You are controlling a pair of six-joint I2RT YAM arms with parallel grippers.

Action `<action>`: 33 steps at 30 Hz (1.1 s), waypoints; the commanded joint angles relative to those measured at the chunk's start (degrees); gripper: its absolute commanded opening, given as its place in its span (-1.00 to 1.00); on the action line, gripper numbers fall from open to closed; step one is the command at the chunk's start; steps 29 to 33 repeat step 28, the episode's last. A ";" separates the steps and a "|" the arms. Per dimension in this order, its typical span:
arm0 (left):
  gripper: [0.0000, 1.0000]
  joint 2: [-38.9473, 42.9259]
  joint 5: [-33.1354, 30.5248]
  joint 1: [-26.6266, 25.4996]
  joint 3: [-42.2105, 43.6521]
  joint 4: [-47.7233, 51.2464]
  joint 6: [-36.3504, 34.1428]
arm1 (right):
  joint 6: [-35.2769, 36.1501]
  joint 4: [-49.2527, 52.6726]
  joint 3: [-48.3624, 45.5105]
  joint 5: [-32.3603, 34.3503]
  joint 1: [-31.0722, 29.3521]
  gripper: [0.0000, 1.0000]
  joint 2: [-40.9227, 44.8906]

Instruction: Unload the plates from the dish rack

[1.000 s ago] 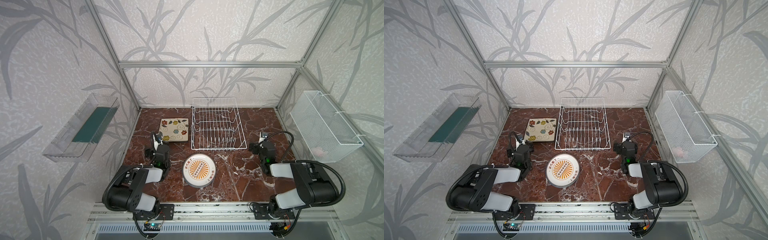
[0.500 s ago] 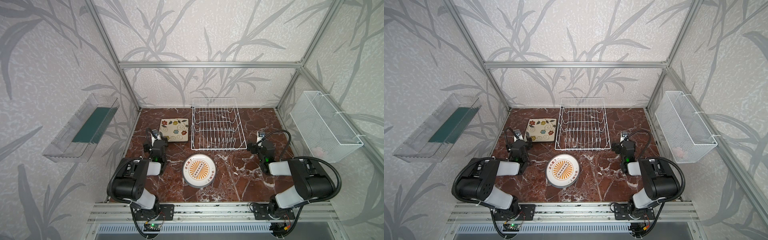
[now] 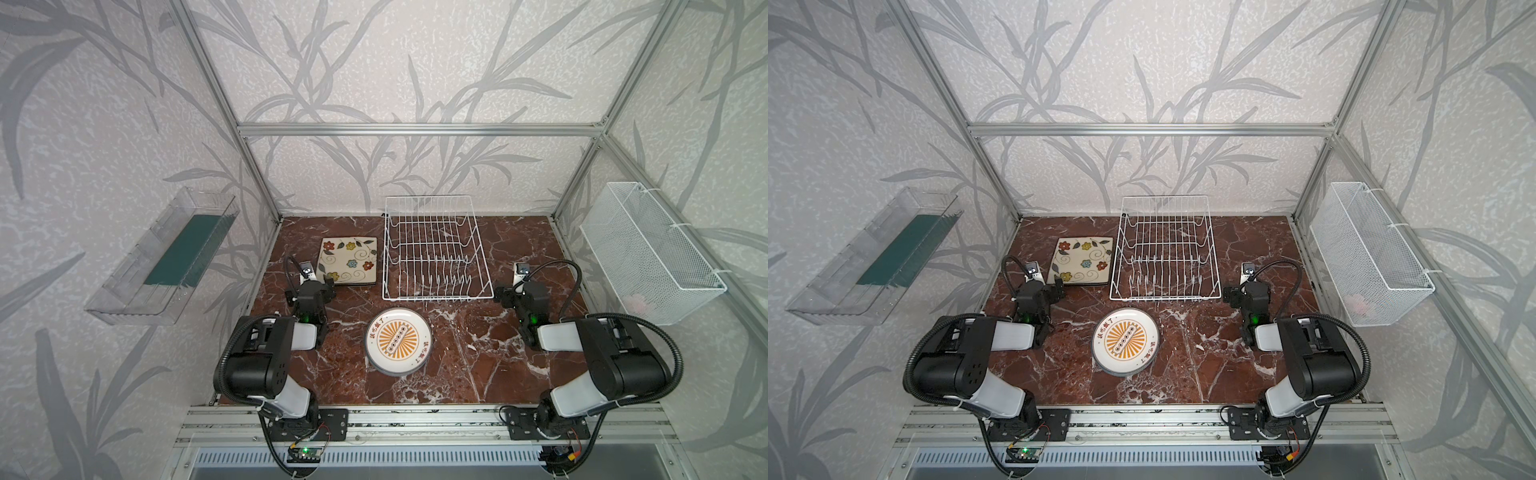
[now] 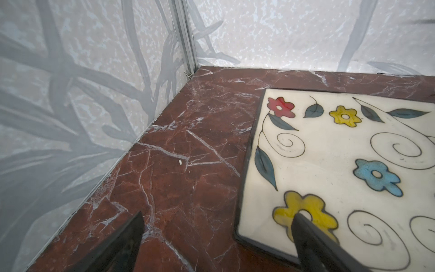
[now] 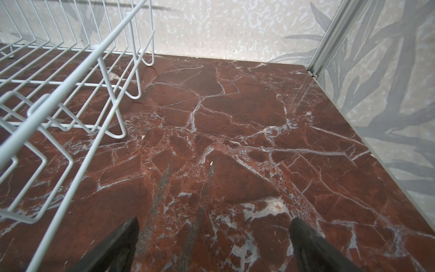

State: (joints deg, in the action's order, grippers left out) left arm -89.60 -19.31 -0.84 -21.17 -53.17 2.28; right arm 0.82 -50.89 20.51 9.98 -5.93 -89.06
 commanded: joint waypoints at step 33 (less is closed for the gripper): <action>0.98 -0.57 1.11 0.45 0.00 -2.72 1.75 | 0.47 -0.26 1.02 0.12 0.05 0.98 0.99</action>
